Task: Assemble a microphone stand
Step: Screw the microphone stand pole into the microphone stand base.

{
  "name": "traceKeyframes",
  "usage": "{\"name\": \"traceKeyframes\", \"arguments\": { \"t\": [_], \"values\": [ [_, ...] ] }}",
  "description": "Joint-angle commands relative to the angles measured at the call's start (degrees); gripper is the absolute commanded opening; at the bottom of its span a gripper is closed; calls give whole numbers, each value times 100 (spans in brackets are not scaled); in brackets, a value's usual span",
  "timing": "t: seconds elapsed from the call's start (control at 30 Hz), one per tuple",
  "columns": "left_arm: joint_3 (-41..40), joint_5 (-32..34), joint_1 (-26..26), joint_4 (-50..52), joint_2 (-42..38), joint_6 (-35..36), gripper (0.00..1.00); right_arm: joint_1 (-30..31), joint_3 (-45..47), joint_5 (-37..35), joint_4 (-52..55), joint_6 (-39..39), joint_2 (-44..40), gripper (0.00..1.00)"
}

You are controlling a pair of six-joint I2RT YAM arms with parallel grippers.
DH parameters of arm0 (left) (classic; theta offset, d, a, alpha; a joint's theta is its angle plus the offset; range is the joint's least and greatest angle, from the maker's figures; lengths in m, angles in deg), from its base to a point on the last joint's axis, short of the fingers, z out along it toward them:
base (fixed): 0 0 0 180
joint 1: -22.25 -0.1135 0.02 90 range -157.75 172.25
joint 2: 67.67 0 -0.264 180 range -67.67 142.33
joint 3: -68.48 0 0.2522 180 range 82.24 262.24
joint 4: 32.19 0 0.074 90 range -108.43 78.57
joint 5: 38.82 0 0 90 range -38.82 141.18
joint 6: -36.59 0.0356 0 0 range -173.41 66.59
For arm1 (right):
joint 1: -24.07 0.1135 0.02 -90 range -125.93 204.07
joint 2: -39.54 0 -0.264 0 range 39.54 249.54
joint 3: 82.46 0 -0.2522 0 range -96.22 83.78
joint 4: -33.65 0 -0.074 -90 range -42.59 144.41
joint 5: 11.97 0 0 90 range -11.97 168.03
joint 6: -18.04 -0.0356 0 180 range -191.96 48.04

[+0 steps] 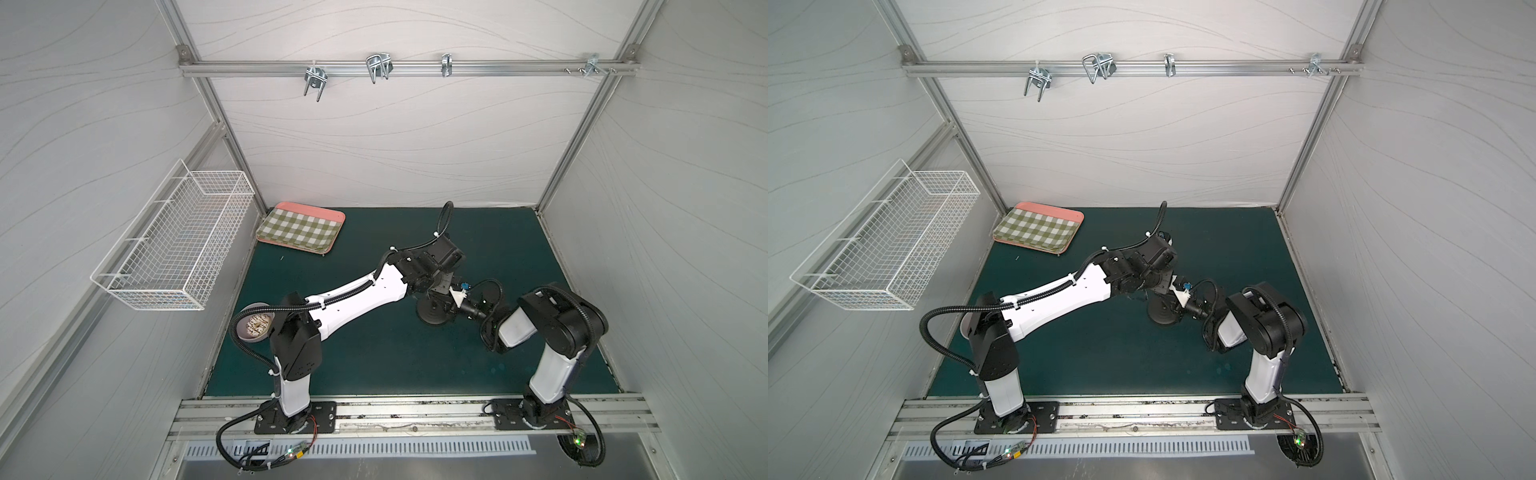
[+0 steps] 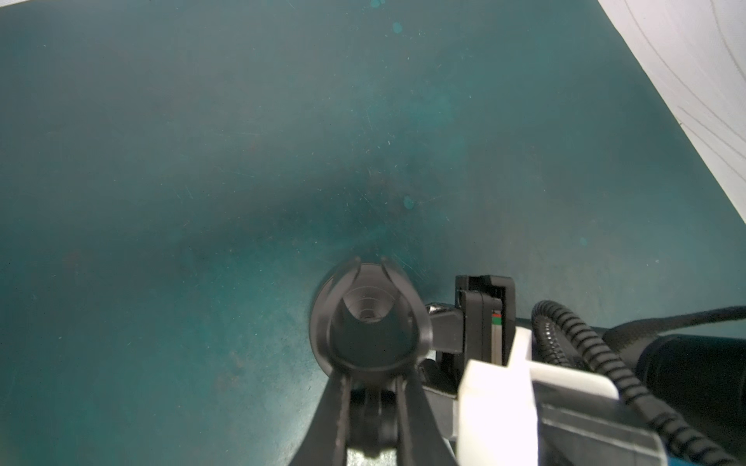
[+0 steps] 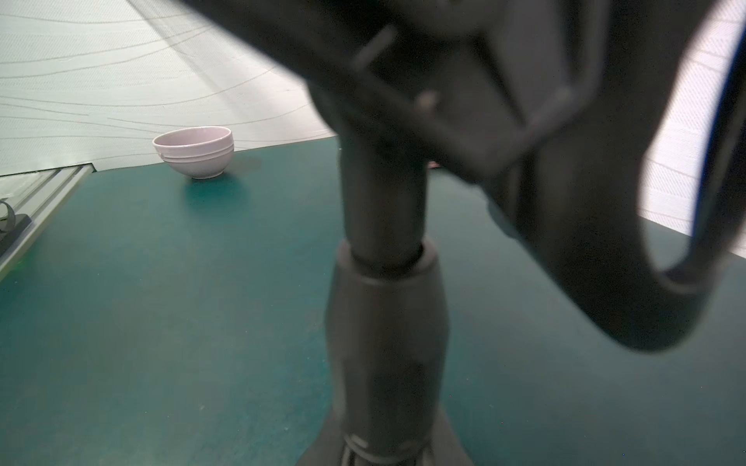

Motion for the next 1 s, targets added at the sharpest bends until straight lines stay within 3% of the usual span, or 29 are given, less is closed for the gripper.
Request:
{"name": "traceKeyframes", "arguments": {
  "t": [0.0, 0.1, 0.2, 0.37, 0.53, 0.67, 0.77, 0.87, 0.97],
  "values": [
    [202, -326, 103, 67, 122, 29, 5, -45, -38, -362, 366, 9, 270, 13],
    [136, -380, 103, 42, 144, 11, 5, -48, -14, -253, 367, -51, 283, 20],
    [93, -380, 103, 38, 162, 26, 5, -76, 78, -57, 376, -150, 196, 50],
    [74, -389, 103, 46, 163, 79, 5, -677, 32, 1290, 370, -966, 109, 59],
    [90, -388, 97, 81, 158, 156, 5, -1061, -267, 2231, 372, -1472, 167, 59],
    [117, -397, 95, 98, 181, 218, 5, -1172, -450, 2634, 374, -1518, 251, 44],
    [192, -387, 95, 158, 225, 264, 5, -1170, -401, 2445, 372, -1386, 266, 23],
    [230, -371, 94, 174, 248, 295, 5, -1038, -327, 2074, 369, -1276, 266, 17],
    [271, -339, 98, 221, 266, 317, 5, -616, -158, 1196, 371, -940, 326, 16]
  ]
}}
